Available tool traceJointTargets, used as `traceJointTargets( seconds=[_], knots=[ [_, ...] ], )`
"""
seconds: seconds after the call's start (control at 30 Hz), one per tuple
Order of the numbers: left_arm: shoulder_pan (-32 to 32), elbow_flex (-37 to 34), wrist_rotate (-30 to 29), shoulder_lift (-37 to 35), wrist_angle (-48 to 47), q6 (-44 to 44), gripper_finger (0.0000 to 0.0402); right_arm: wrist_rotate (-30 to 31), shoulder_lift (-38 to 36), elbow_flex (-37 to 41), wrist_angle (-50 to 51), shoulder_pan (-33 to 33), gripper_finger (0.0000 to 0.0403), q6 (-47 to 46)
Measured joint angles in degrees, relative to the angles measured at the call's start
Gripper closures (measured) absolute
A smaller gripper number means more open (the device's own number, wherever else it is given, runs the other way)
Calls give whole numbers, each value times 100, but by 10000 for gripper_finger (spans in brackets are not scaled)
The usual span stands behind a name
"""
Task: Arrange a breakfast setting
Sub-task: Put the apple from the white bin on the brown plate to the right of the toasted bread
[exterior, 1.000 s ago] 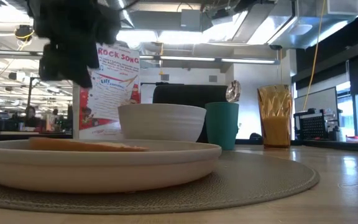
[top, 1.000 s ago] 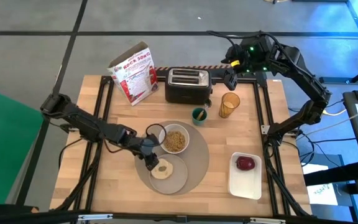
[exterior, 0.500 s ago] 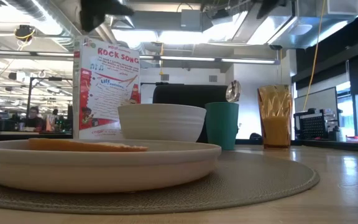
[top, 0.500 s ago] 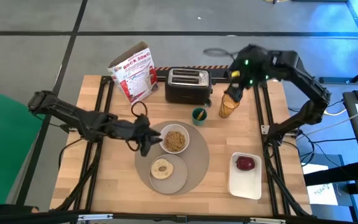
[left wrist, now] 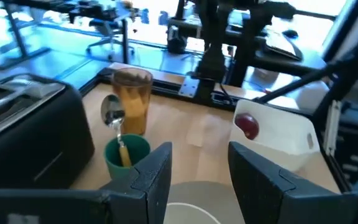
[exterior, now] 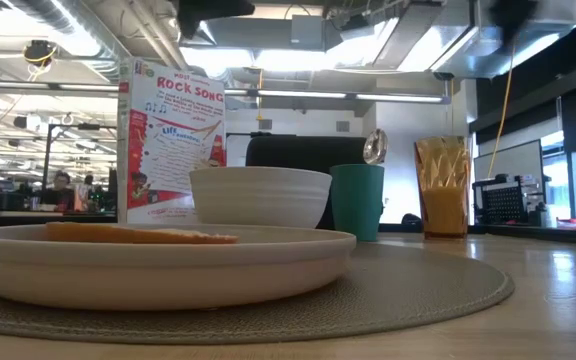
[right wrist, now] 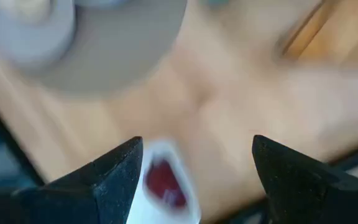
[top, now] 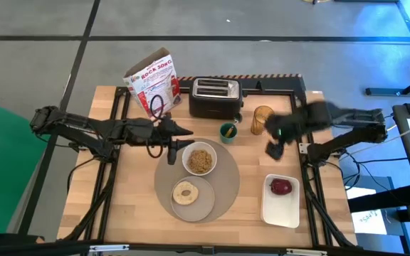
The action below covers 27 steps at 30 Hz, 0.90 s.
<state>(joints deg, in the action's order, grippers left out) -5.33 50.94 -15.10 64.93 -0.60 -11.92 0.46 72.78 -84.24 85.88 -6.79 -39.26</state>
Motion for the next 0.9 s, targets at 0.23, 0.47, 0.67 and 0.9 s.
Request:
traceJointTargets(
  seconds=[0.23,0.47,0.67,0.9],
  knots=[
    [424,0,534,-2,9,872,250,-750,-431,1716,-862,-1742,111,-1766],
    [679,0,650,0,26,1145,250,220,-388,2651,-2588,-2832,111,-2149],
    [659,0,715,0,33,927,250,239,-206,3164,-2883,-3293,111,-2532],
    [93,0,-270,0,300,1587,242,264,-40,3581,-2899,-3806,104,-1754]
  ],
)
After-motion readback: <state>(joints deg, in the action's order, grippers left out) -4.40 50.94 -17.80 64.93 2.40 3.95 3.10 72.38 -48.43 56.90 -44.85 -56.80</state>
